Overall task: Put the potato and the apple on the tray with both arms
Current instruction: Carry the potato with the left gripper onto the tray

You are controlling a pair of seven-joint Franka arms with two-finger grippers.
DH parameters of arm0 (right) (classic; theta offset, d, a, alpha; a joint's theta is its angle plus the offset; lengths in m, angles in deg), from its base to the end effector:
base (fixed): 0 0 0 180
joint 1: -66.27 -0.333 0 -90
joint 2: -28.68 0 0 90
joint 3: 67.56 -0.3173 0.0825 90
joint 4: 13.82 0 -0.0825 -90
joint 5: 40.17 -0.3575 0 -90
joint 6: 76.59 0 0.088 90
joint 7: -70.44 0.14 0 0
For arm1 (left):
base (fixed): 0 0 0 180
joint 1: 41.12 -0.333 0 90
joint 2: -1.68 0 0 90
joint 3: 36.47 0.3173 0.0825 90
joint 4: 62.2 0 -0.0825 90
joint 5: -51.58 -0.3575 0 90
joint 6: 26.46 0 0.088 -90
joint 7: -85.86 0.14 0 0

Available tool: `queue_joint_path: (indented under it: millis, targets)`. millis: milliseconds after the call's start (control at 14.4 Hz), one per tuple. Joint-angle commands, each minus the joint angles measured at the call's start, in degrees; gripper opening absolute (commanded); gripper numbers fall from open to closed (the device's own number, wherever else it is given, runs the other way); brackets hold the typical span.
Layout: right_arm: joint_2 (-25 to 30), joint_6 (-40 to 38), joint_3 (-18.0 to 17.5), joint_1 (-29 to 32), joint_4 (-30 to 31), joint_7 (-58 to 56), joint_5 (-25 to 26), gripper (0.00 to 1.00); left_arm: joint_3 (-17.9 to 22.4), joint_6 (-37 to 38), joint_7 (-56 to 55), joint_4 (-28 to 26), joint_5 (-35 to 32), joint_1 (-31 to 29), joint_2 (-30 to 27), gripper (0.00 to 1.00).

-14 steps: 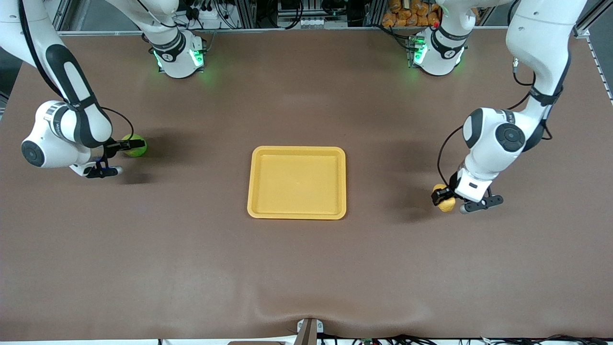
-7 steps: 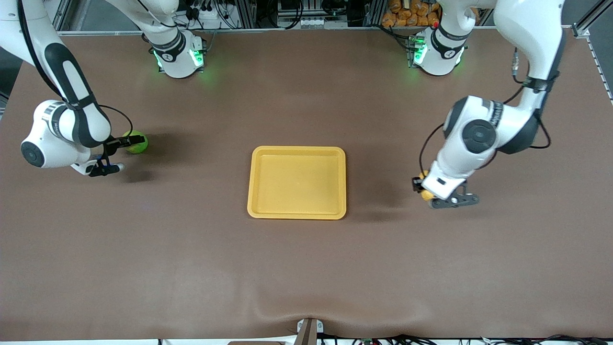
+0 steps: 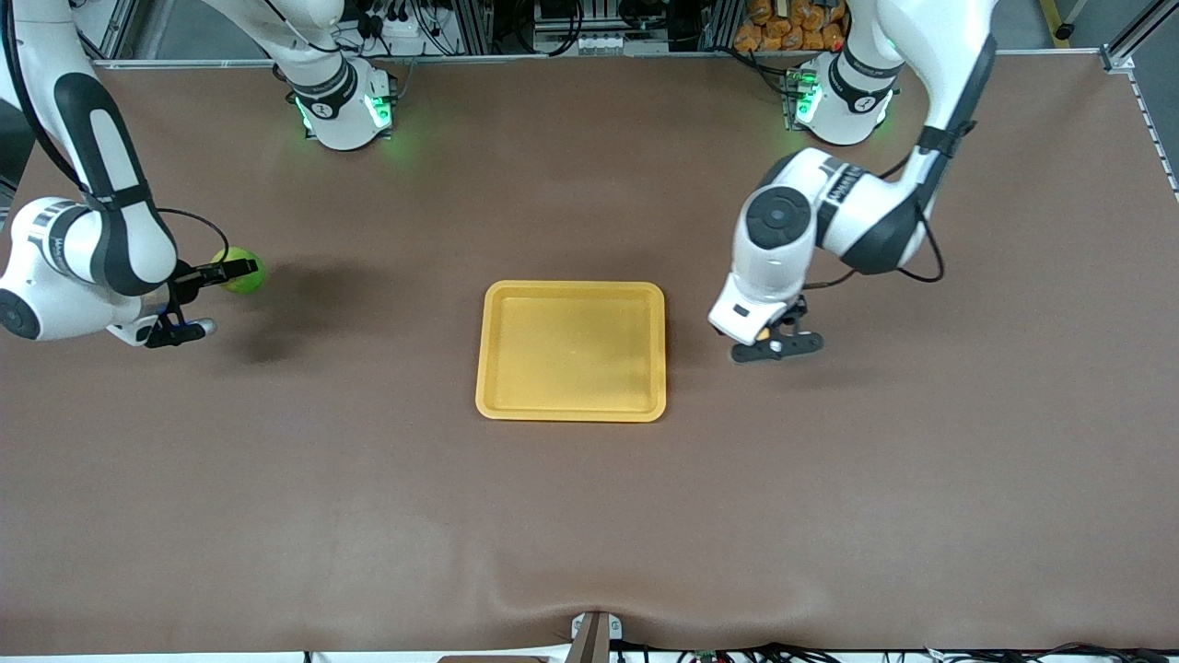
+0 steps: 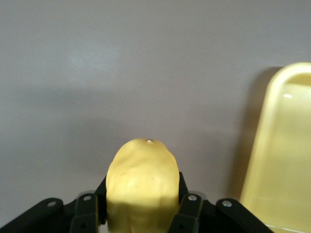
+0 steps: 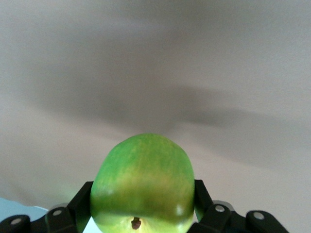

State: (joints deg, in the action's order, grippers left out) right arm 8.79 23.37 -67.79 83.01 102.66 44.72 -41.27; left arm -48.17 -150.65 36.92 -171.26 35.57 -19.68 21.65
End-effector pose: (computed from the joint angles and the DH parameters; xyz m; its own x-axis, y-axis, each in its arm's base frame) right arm 0.4606 -0.1340 0.2366 0.8236 0.2059 -0.5284 0.0663 -0.9604 -0.2708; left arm 0.5092 -0.3048 0.2999 0.9919 0.1140 0.0568 0.1217 -0.9795 -0.1606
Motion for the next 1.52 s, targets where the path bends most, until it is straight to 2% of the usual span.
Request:
queue_joint_path:
  millis: [0,139,277,416,623,831,1039,1455]
  targets:
    - [0.65,-3.45,-0.39,-0.65,-2.21,0.67,-0.40,0.00,0.80,1.85,-7.89,7.17,-1.31,6.14,7.07,0.00]
    - [0.73,-5.81,-0.47,-1.79,-3.97,2.16,-0.57,0.00,0.89,3.77,-11.34,9.56,-2.00,8.44,9.11,0.00]
    - [0.73,-8.45,-0.91,-2.94,-5.90,4.36,-0.66,0.00,0.98,6.40,-14.58,15.33,-2.54,10.81,13.92,0.00]
    - [0.82,-10.82,-2.57,-3.20,-7.13,8.39,-2.15,0.00,1.16,11.40,-18.45,23.42,-2.62,12.22,19.11,0.00]
    - [0.82,-13.38,-5.91,-3.20,-8.63,14.10,-3.56,0.00,2.12,12.04,-22.32,29.23,-2.54,13.80,22.29,0.00]
    - [1.17,-13.39,-8.46,-3.29,-8.63,18.06,-5.49,0.00,6.24,11.25,-25.40,30.13,-6.30,19.50,24.22,0.00]
    - [2.23,-14.00,-11.54,-3.29,-8.63,25.62,-5.50,0.00,7.31,10.46,-27.43,30.31,-7.72,21.36,25.37,0.00]
    - [2.05,-13.39,-13.48,-5.04,-9.16,32.30,-9.00,0.00,10.65,10.28,-27.61,30.66,-9.22,25.85,27.22,0.00]
